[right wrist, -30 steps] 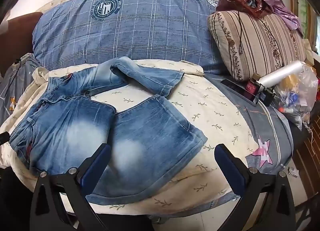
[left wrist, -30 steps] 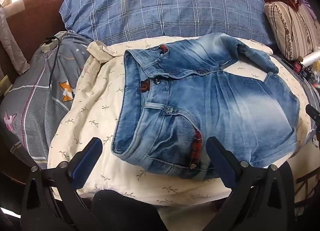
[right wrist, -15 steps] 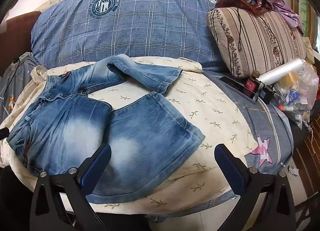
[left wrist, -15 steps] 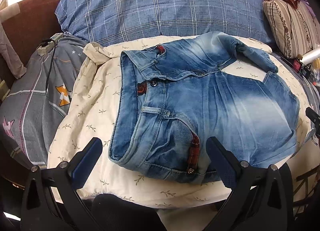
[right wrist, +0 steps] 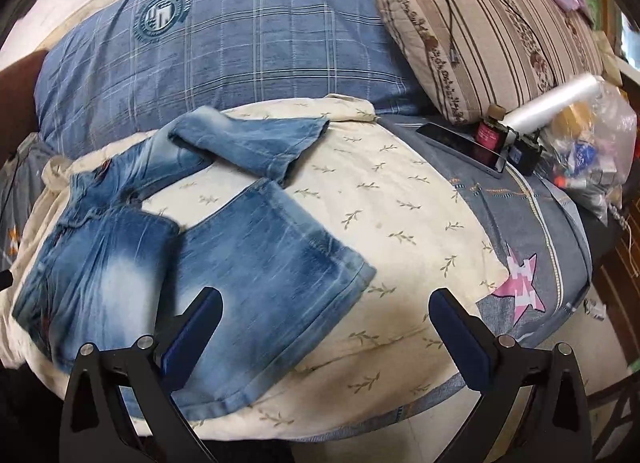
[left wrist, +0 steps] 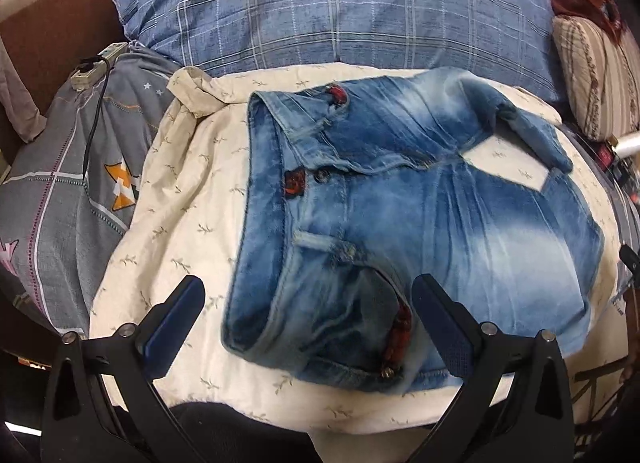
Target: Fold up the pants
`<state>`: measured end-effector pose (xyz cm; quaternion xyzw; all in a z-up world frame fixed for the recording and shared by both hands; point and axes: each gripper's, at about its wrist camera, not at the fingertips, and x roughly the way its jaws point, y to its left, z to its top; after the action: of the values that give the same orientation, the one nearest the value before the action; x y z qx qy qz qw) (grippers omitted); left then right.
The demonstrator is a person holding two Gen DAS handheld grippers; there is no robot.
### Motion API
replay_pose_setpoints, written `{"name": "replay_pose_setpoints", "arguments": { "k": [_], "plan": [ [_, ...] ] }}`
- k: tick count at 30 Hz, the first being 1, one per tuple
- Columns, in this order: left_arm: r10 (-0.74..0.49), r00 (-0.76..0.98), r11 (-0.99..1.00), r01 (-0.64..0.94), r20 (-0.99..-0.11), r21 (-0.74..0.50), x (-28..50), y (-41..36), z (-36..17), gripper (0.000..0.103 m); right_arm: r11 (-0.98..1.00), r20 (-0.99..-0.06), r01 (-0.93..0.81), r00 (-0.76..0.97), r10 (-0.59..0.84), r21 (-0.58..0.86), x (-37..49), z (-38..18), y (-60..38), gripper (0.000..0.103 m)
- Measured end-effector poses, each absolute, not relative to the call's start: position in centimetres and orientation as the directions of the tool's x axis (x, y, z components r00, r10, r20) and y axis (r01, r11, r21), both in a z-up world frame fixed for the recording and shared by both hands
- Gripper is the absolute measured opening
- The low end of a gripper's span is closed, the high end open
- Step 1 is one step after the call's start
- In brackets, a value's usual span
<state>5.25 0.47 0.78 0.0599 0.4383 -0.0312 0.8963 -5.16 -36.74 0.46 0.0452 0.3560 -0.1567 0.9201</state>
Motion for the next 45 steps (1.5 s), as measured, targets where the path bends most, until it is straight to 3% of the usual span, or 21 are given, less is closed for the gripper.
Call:
{"name": "replay_pose_setpoints", "arguments": {
  "k": [9, 18, 20, 21, 22, 23, 24, 25, 27, 31, 35, 38, 42, 44, 45],
  "plan": [
    [-0.029, 0.571, 0.999, 0.004, -0.821, -0.033, 9.7, 4.3, 2.0, 0.103, 0.968, -0.734, 0.251, 0.657, -0.174, -0.005, 0.3, -0.8, -39.0, 0.103],
    [-0.187, 0.292, 0.982, 0.024, -0.938, -0.188, 9.7, 6.5, -4.2, 0.103, 0.995, -0.823, 0.089, 0.567, -0.017, 0.041, 7.1, -4.4, -38.9, 0.1],
    [-0.255, 0.242, 0.966, 0.029, -0.936, -0.256, 9.1, 6.4, -5.4, 0.103, 0.999, -0.827, 0.028, 0.563, 0.001, 0.021, 6.9, -4.9, -37.7, 0.083],
    [-0.296, 0.219, 0.955, 0.032, -0.93, -0.296, 8.7, 6.2, -6.0, 0.103, 1.0, -0.821, 0.008, 0.57, -0.026, -0.027, 6.5, -4.8, -37.2, 0.061],
    [-0.326, 0.205, 0.945, 0.032, -0.923, -0.326, 8.3, 6.0, -6.4, 0.103, 0.999, -0.815, -0.01, 0.578, -0.035, -0.05, 6.1, -4.7, -36.9, 0.032],
    [-0.336, 0.21, 0.941, 0.03, -0.918, -0.337, 8.0, 5.7, -6.5, 0.101, 0.999, -0.807, -0.036, 0.59, -0.008, -0.037, 5.4, -4.3, -36.9, 0.019],
    [-0.315, 0.23, 0.948, 0.031, -0.921, -0.317, 7.7, 5.4, -6.3, 0.09, 0.999, -0.804, -0.041, 0.594, 0.014, -0.012, 4.9, -3.8, -37.2, 0.011],
    [-0.301, 0.239, 0.953, 0.037, -0.923, -0.301, 7.6, 5.1, -6.0, 0.07, 0.999, -0.798, -0.038, 0.603, 0.009, -0.018, 4.4, -3.3, -37.4, 0.011],
    [-0.326, 0.231, 0.944, 0.029, -0.917, -0.329, 7.7, 5.2, -5.3, 0.043, 0.998, -0.758, -0.023, 0.651, -0.029, -0.059, 2.7, -0.9, -38.0, 0.01],
    [-0.294, 0.277, 0.952, -0.002, -0.915, -0.306, 7.2, 6.0, -3.9, 0.041, 0.984, -0.713, 0.177, 0.692, -0.113, 0.016, 0.3, 1.3, -44.0, 0.01],
    [-0.203, 0.227, 0.977, -0.022, -0.952, -0.214, 6.5, 6.0, -6.6, 0.042, 0.932, -0.816, 0.349, 0.564, -0.127, 0.096, -0.9, -3.6, -50.1, 0.012],
    [-0.205, 0.242, 0.976, -0.021, -0.948, -0.216, 5.6, 6.2, -6.5, 0.044, 0.906, -0.823, 0.394, 0.559, -0.102, 0.155, -2.4, -4.9, -50.7, 0.025],
    [-0.213, 0.302, 0.977, 0.049, -0.929, -0.208, 4.4, 6.8, -3.3, 0.043, 0.899, -0.785, 0.423, 0.594, -0.177, 0.117, -3.6, -1.5, -50.4, 0.045],
    [-0.214, 0.378, 0.977, 0.061, -0.901, -0.206, 4.9, 7.3, -0.6, 0.048, 0.913, -0.744, 0.378, 0.652, -0.144, 0.154, -2.9, 0.4, -49.6, 0.054],
    [-0.217, 0.396, 0.976, 0.059, -0.892, -0.211, 5.6, 7.4, 0.1, 0.059, 0.919, -0.729, 0.349, 0.676, -0.109, 0.186, -2.1, 1.3, -49.4, 0.066]
  ]
}}
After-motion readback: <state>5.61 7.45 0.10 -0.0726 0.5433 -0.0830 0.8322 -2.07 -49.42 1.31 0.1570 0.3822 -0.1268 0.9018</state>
